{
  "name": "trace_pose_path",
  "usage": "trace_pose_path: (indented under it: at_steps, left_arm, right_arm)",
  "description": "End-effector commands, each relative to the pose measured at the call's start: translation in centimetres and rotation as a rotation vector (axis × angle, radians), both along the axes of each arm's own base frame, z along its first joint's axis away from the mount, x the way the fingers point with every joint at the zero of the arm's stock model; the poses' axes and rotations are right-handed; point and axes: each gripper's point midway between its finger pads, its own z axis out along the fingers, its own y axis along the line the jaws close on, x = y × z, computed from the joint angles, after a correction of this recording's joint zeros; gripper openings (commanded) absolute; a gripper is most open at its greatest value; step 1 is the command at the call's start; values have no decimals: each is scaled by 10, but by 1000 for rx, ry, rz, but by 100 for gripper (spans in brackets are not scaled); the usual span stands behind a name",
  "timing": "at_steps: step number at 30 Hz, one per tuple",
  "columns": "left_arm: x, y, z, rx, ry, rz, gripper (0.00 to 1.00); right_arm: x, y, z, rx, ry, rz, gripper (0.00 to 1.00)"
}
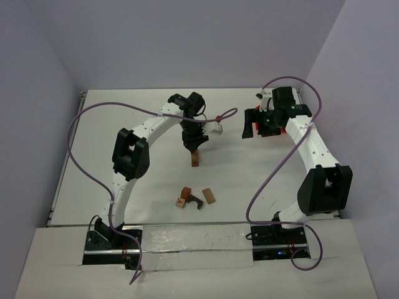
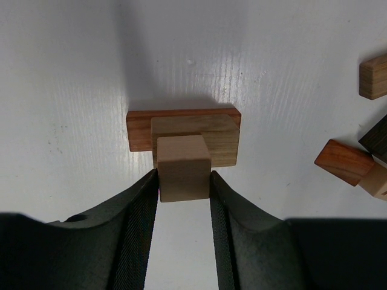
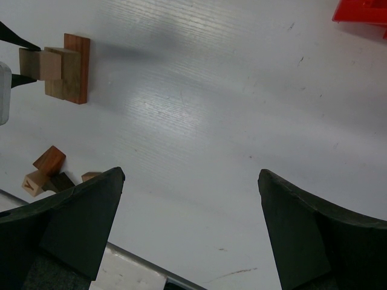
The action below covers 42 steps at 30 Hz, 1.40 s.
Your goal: Build the wood block tower
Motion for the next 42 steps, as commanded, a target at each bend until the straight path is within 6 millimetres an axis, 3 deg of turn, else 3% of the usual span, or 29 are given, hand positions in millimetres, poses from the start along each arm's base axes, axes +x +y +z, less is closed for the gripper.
trace_pose_path:
  at_steps: [1,25,31,37,42]
  left_arm:
    - [3,-10,11,-39,-16,-12,46]
    - [5,-13,14,-45,-23,-14,46]
    - [4,-11,16,-43,-20,-16,51]
    - [-6,-9,42,-76,-33,-31,74]
    - [-16,0,88,-113,-110,-25,83]
  right_arm:
    - [8,0,12,13,-38,7,100]
    - [9,3,13,25,-32,13,100]
    - [8,4,14,29,-30,15,100]
    - [7,5,14,37,-28,22,100]
    - [7,8,17,47,-31,32,100]
